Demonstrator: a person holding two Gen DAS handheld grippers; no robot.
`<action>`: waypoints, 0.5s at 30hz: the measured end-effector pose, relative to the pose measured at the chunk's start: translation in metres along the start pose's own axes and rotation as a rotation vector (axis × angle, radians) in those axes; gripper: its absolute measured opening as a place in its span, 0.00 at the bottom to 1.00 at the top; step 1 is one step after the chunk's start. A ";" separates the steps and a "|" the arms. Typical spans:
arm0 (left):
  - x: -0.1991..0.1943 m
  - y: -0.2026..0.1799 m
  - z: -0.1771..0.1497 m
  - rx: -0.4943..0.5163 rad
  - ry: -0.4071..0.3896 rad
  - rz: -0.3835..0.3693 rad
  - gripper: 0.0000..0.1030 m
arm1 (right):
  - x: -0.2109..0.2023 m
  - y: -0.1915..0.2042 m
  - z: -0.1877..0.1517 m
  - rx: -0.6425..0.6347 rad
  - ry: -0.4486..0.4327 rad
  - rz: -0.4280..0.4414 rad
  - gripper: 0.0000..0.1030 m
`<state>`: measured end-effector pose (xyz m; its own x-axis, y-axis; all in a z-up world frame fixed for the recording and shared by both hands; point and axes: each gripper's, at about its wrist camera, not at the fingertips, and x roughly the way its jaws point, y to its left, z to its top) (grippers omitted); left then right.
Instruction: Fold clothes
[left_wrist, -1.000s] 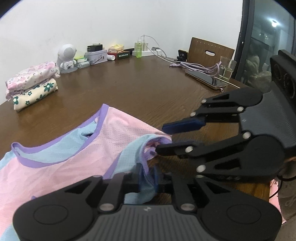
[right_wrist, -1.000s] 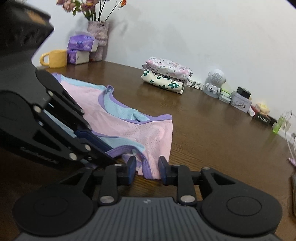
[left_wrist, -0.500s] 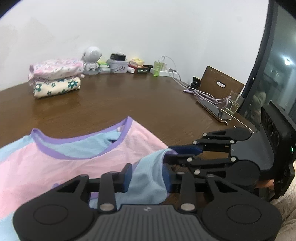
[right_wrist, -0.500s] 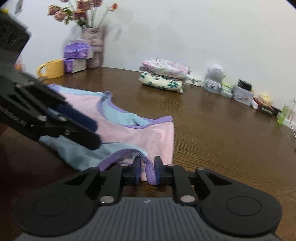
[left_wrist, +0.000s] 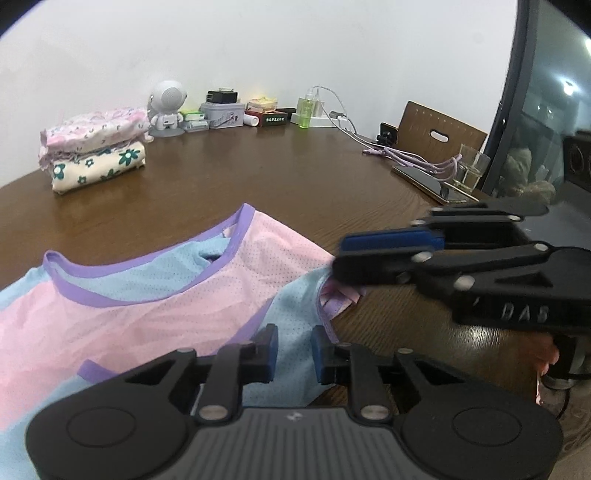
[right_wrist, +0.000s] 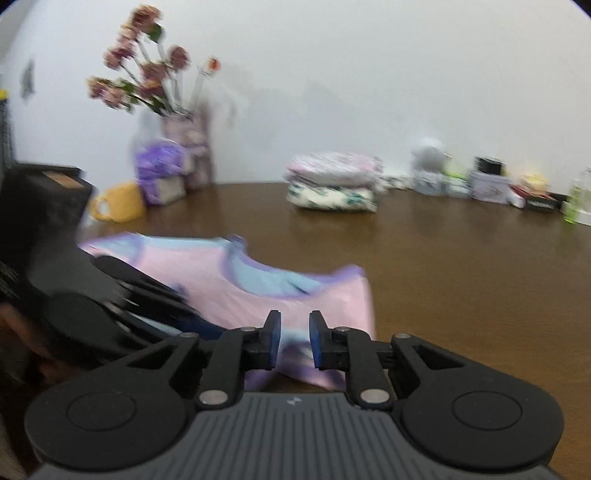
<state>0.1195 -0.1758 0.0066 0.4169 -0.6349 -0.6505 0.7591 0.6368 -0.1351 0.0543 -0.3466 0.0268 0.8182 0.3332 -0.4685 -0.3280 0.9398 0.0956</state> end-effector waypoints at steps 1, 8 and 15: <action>-0.002 0.000 -0.001 0.001 0.001 0.004 0.24 | 0.005 0.004 0.002 -0.005 -0.001 0.021 0.16; -0.036 0.021 -0.014 -0.048 -0.044 0.063 0.25 | 0.036 0.009 -0.007 -0.041 0.110 -0.015 0.14; -0.042 0.038 -0.028 -0.088 -0.029 0.089 0.22 | 0.042 0.008 -0.014 -0.054 0.148 -0.041 0.14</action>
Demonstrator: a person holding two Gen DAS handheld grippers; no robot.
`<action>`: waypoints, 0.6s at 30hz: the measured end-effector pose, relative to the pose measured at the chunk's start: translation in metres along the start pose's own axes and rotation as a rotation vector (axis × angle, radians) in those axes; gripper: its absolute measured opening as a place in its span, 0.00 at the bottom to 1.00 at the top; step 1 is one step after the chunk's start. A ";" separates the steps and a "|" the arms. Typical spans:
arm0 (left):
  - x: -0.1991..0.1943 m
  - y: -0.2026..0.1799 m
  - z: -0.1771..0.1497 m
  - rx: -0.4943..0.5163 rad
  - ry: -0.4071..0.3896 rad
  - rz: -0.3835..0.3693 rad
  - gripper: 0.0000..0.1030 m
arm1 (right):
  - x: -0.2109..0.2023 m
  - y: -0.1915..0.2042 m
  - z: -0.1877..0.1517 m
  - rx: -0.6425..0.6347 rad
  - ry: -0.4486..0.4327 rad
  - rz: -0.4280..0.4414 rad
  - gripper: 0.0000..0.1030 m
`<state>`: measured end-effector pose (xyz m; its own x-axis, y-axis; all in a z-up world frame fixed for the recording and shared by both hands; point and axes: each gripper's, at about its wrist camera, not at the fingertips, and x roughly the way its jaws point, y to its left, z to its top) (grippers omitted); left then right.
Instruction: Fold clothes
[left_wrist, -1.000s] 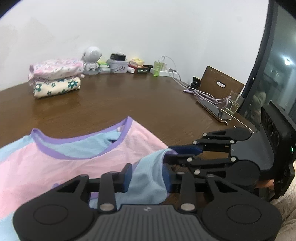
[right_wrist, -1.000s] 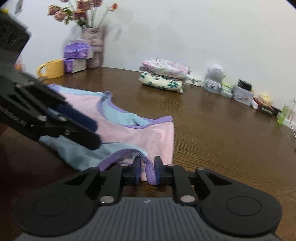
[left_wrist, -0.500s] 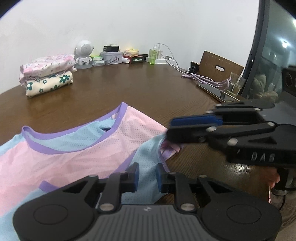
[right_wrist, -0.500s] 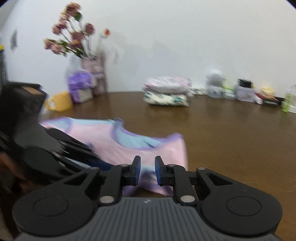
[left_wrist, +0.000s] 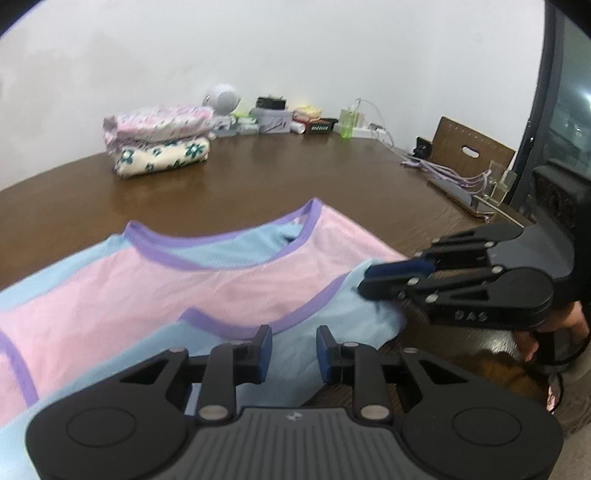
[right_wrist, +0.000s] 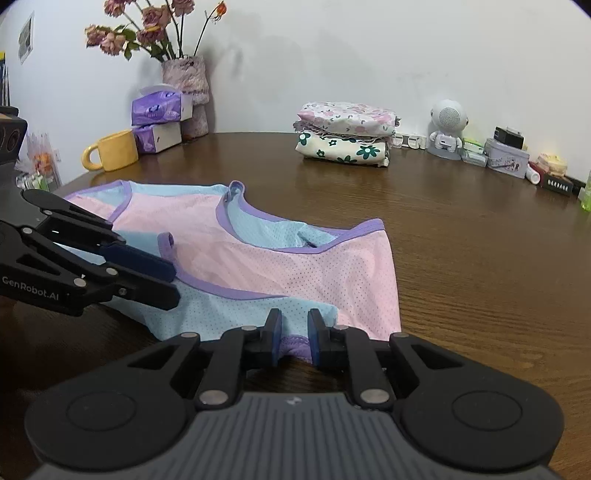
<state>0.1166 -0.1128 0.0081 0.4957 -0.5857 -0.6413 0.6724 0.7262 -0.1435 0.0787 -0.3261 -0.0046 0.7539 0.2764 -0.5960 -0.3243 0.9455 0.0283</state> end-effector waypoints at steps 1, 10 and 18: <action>-0.001 0.002 -0.001 -0.003 -0.003 -0.003 0.23 | -0.001 0.001 0.000 -0.006 0.003 -0.006 0.14; -0.003 0.007 -0.007 -0.032 -0.036 -0.038 0.31 | -0.008 0.007 0.002 -0.046 0.017 -0.080 0.14; -0.028 0.016 -0.011 -0.089 -0.118 -0.001 0.37 | -0.022 0.027 0.010 -0.041 -0.045 -0.056 0.16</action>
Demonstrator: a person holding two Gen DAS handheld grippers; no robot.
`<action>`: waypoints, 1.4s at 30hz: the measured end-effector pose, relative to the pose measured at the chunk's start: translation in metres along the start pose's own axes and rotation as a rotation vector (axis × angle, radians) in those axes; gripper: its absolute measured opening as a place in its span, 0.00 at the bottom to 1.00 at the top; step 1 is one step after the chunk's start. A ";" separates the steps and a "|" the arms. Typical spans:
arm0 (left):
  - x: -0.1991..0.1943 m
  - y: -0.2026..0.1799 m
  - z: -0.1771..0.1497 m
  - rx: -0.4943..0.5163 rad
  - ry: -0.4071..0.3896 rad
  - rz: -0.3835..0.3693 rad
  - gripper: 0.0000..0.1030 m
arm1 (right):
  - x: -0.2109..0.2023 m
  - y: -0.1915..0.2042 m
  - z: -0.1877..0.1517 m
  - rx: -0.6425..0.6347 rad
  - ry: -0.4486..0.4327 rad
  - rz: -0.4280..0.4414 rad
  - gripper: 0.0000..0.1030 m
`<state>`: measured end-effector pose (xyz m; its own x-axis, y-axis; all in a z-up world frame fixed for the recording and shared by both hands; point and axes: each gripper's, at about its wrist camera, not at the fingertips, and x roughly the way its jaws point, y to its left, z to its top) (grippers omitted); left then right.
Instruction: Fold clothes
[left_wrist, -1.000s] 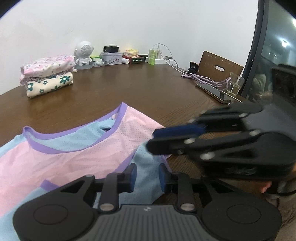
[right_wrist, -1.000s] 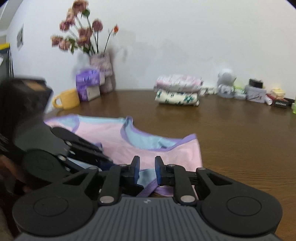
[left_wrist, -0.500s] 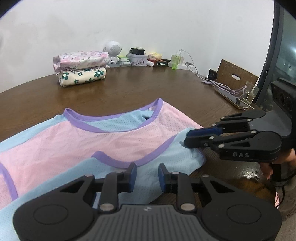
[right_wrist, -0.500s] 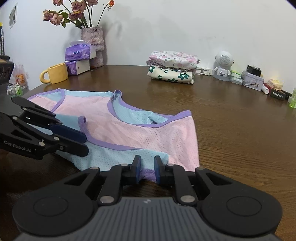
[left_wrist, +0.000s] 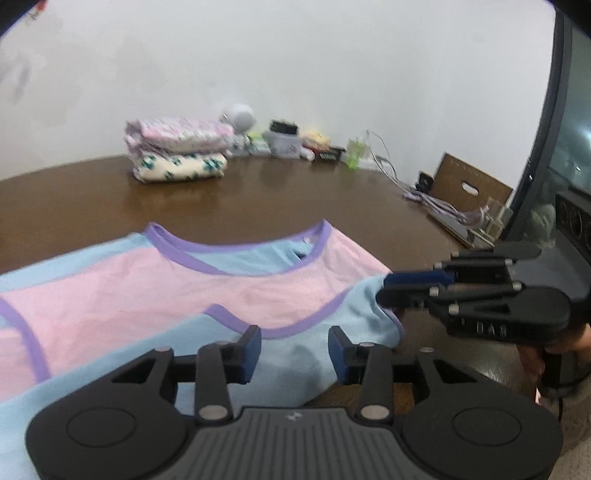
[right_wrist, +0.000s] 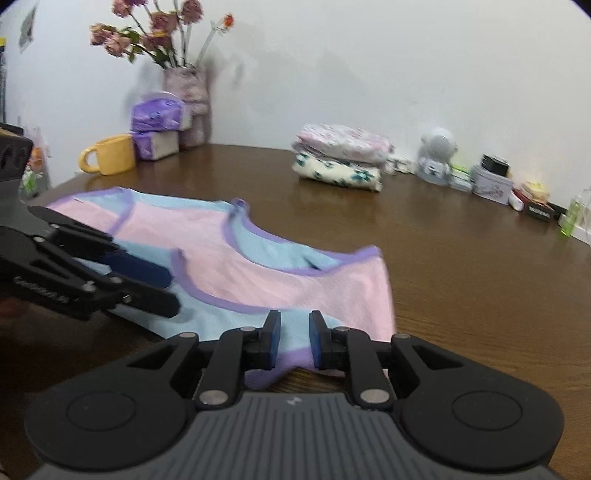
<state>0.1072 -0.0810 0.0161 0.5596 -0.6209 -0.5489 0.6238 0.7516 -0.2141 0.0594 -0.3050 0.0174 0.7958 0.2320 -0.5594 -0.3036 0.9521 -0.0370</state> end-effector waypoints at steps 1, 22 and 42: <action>-0.003 0.002 0.000 -0.008 -0.008 0.014 0.37 | 0.002 0.004 0.001 0.000 0.000 0.010 0.16; -0.049 0.056 -0.013 -0.247 -0.153 0.144 0.87 | 0.033 0.049 0.027 0.233 -0.007 0.143 0.65; -0.057 0.079 -0.034 -0.311 -0.110 0.328 0.93 | 0.058 0.085 0.023 0.169 0.080 0.044 0.92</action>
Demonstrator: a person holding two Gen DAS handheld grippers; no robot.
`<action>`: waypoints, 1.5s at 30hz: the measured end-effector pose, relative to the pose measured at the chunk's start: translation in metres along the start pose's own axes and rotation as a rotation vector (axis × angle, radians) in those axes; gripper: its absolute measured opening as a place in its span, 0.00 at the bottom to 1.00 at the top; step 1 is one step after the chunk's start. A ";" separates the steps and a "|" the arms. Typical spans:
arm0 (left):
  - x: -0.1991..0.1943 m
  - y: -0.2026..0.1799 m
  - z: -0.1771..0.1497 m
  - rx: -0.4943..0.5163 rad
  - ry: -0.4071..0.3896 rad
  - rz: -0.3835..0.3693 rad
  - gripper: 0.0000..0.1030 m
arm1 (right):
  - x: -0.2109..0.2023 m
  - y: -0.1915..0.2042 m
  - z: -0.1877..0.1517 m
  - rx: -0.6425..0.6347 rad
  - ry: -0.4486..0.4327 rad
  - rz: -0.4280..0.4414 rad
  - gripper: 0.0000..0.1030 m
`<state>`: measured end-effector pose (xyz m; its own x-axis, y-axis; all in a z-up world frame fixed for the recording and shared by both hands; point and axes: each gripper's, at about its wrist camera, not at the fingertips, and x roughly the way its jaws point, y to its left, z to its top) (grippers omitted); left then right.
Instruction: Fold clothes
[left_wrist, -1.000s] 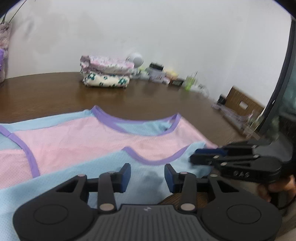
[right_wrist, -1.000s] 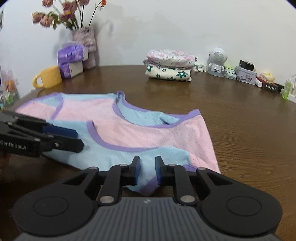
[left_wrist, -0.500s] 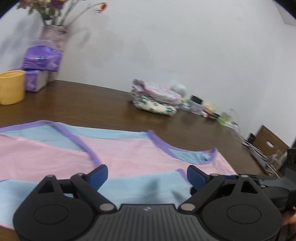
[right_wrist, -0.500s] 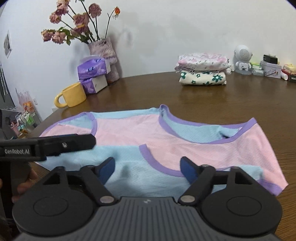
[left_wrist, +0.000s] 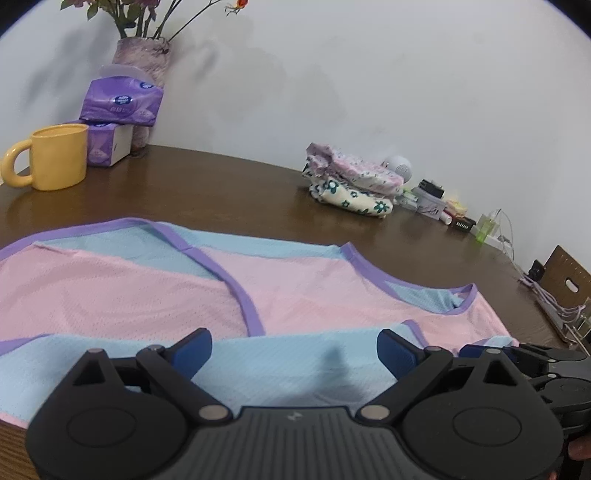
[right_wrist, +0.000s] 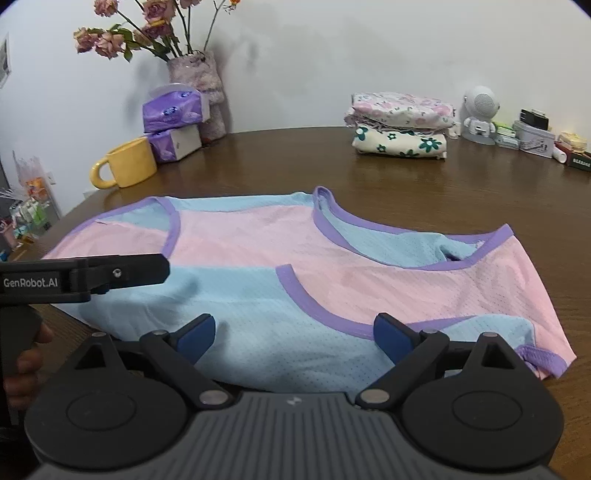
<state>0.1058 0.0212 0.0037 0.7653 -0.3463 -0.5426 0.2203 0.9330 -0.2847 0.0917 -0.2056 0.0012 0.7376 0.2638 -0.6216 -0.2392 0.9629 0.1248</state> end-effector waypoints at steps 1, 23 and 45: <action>0.001 0.001 0.000 -0.001 0.006 0.003 0.93 | 0.001 0.000 -0.001 0.000 0.002 -0.009 0.93; 0.003 -0.002 0.000 0.010 0.004 0.007 0.94 | 0.005 0.002 -0.002 0.003 -0.018 -0.014 0.99; 0.033 0.043 0.158 0.448 0.263 -0.068 0.79 | 0.030 -0.013 0.163 -0.420 0.159 0.143 0.79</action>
<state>0.2361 0.0657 0.0981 0.5750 -0.3672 -0.7311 0.5455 0.8381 0.0080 0.2200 -0.2006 0.1074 0.5802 0.3488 -0.7360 -0.5906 0.8024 -0.0853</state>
